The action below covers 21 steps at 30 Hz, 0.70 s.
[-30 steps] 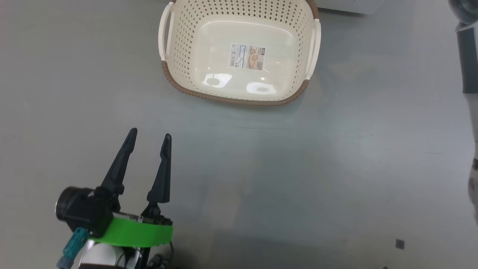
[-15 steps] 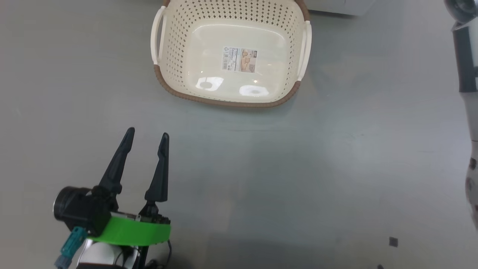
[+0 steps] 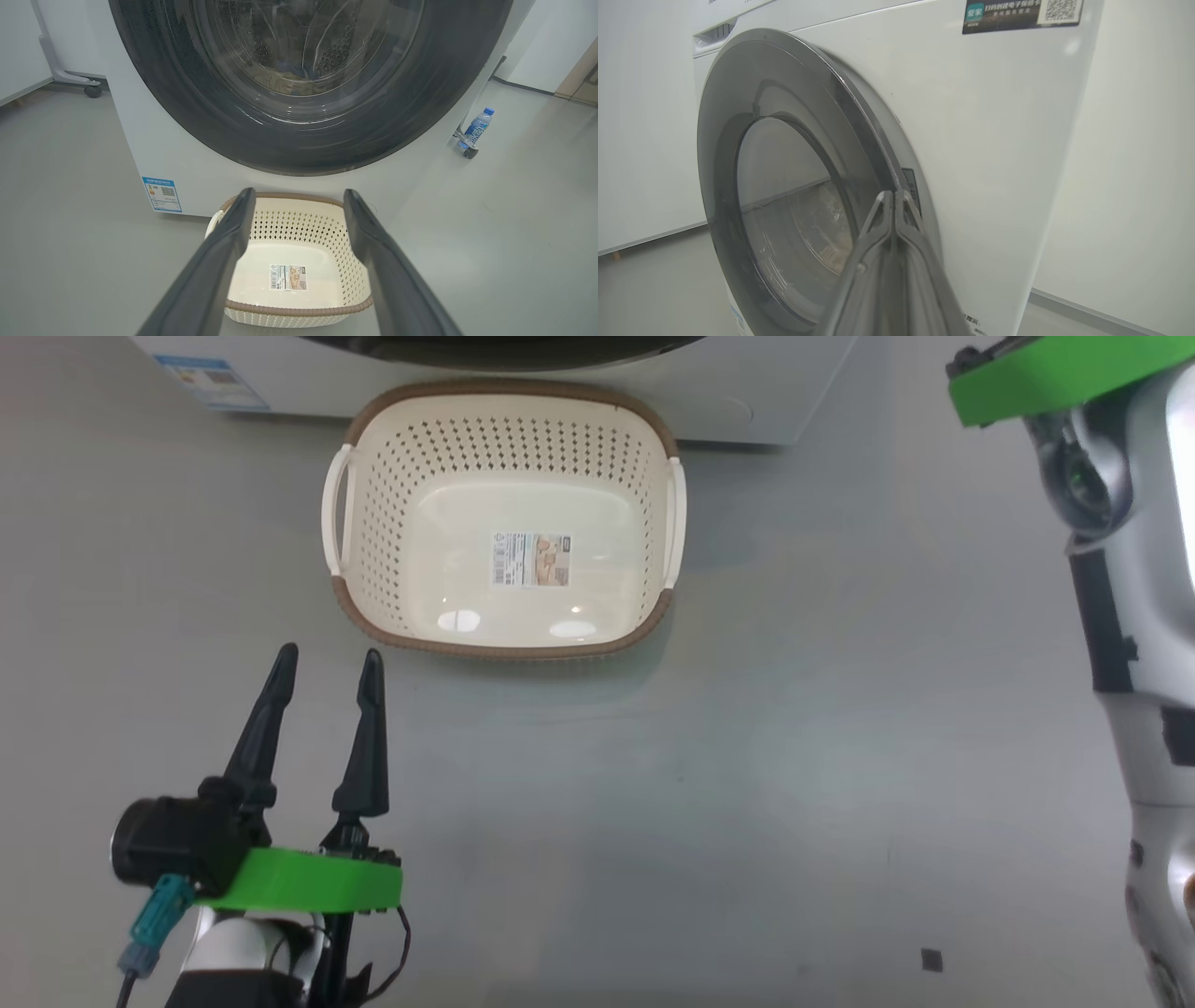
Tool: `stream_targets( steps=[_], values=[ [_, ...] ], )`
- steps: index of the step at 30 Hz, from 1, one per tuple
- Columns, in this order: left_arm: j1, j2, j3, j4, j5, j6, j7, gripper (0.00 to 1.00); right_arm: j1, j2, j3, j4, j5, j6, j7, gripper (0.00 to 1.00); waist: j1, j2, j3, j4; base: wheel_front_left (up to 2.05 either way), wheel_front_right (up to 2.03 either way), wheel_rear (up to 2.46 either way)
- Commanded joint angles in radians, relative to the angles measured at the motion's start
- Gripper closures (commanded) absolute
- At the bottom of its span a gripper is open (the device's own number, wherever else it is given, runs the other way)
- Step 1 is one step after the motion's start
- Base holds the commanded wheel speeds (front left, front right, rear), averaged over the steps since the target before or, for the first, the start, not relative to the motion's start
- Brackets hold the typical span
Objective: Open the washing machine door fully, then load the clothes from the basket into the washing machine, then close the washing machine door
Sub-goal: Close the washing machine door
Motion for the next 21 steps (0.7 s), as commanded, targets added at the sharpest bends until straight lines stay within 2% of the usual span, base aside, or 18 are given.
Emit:
stream_targets(
  steps=[1, 2, 10, 21],
  values=[
    [0.000, 0.006, 0.046, -0.019, -0.007, 0.001, -0.011, 0.00, 0.023, 0.022, 0.004, -0.047, 0.009, -0.004, 0.002, 0.03, 0.0000, 0.0000, -0.043, -0.026, 0.00, 0.00, 0.00],
    [0.003, 0.003, 0.049, -0.011, -0.007, 0.001, -0.011, 0.00, 0.043, 0.020, 0.007, -0.056, 0.009, -0.004, 0.002, 0.00, 0.0000, 0.0000, -0.057, -0.030, 0.00, 0.00, 0.00],
    [0.042, -0.020, 0.084, 0.046, -0.051, 0.001, -0.011, 0.00, 0.196, 0.017, 0.013, -0.123, 0.012, -0.004, 0.002, 0.00, 0.0000, 0.0000, -0.160, -0.065, 0.00, 0.00, 0.00],
    [0.101, -0.033, 0.109, 0.081, -0.055, 0.001, -0.011, 0.00, 0.427, 0.027, 0.001, -0.198, 0.029, -0.004, 0.002, 0.00, 0.0000, 0.0000, -0.289, -0.102, 0.00, 0.00, 0.00]
  ],
)
